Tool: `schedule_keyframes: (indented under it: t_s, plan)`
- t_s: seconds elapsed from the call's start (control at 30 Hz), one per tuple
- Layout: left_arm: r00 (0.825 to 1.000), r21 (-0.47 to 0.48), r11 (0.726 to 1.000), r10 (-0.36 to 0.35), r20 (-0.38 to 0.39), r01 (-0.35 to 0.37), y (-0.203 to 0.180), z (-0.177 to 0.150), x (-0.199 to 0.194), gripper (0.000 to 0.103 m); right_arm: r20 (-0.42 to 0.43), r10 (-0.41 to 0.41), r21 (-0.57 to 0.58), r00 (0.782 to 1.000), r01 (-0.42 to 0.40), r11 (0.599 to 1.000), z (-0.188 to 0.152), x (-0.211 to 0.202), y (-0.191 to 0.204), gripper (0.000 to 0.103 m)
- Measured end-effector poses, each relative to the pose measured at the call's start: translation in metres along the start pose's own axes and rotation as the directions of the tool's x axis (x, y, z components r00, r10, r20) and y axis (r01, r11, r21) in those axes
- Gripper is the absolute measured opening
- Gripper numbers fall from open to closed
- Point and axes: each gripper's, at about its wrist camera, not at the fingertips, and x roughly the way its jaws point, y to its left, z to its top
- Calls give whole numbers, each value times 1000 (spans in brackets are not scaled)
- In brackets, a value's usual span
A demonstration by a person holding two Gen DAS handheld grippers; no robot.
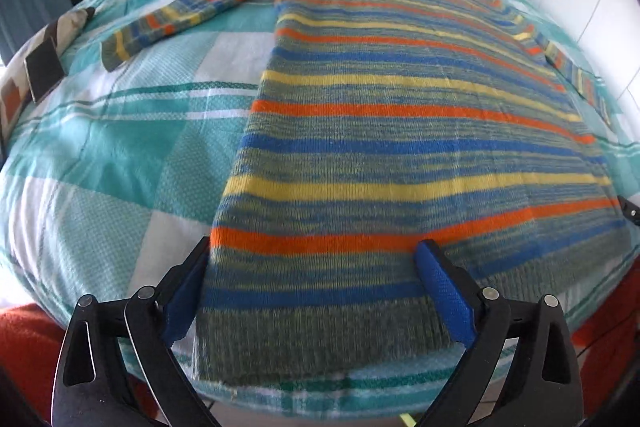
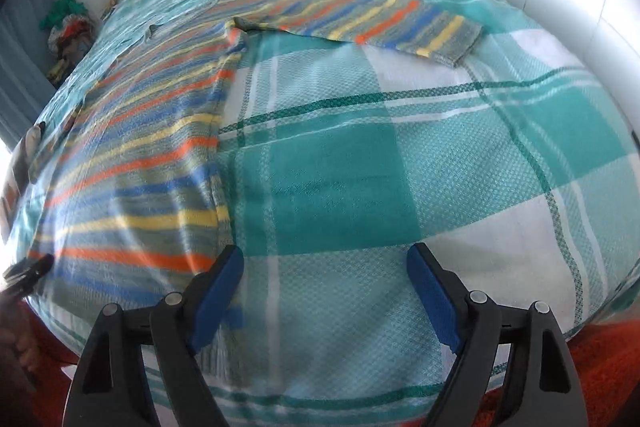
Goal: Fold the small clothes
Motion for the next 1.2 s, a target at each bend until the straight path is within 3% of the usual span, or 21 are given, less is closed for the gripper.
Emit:
schedule_keyframes:
  t_s: [0.17,0.23,0.3,0.33,0.43,0.5,0.57,0.6,0.67,0.73,0.8,0.87,0.9,0.93,1.03,1.13,1.17,1.2]
  plan:
    - [1000,-29,999,-29,3,30,11,7,-11,97,5,-29,-49,1000,29,998,-5,0,7,88]
    - [996,-111,992,-52,75,60,33,23,-23,97,4,-26,-37,1000,26,999,-5,-2,6,88]
    - [987,-233,966,-81,136,111,74,48,-29,98,6,-6,-8,1000,6,1000,-5,-3,0,88]
    - [984,-310,941,-92,155,137,102,63,-28,98,7,-1,2,1000,1,1000,-6,-3,0,88]
    - [975,-531,827,-86,207,186,194,102,-13,97,2,-8,-2,1000,8,1000,-6,-2,3,88]
    - [977,-652,730,-112,179,203,252,123,12,91,1,-28,-20,1000,28,999,-7,-1,7,89]
    - [976,-703,677,-153,154,217,284,135,34,76,0,-42,-31,999,42,999,-8,-1,10,89]
    - [976,-712,668,-167,140,216,292,139,42,71,0,-48,-33,999,48,998,-8,-1,10,89]
    - [974,-716,662,-190,124,220,300,146,57,71,-2,-53,-32,999,52,998,-7,0,10,90]
    - [969,-710,663,-215,124,237,301,152,70,59,-5,-61,-36,998,61,998,-7,1,11,90]
    - [960,-681,682,-250,126,267,295,159,78,47,-8,-72,-44,997,71,996,-7,2,13,91]
    - [962,-651,712,-249,114,261,289,166,82,41,-10,-80,-50,997,80,996,-6,3,14,91]
    - [965,-640,725,-240,109,252,287,170,82,32,-11,-84,-52,996,83,995,-6,3,14,91]
    - [968,-631,738,-229,101,240,288,173,83,4,-11,-86,-52,996,86,995,-7,3,14,92]
    - [992,-589,798,-87,91,124,288,183,73,3,-13,-95,-56,995,94,994,-6,5,16,92]
    - [996,-577,813,-36,83,78,292,189,71,4,-13,-95,-55,995,94,994,-6,4,16,92]
    - [998,-554,832,-8,59,39,288,190,72,6,-13,-95,-55,995,94,994,-6,5,16,92]
    - [999,-534,846,26,32,-5,286,191,73,17,-12,-95,-56,995,94,994,-6,5,16,92]
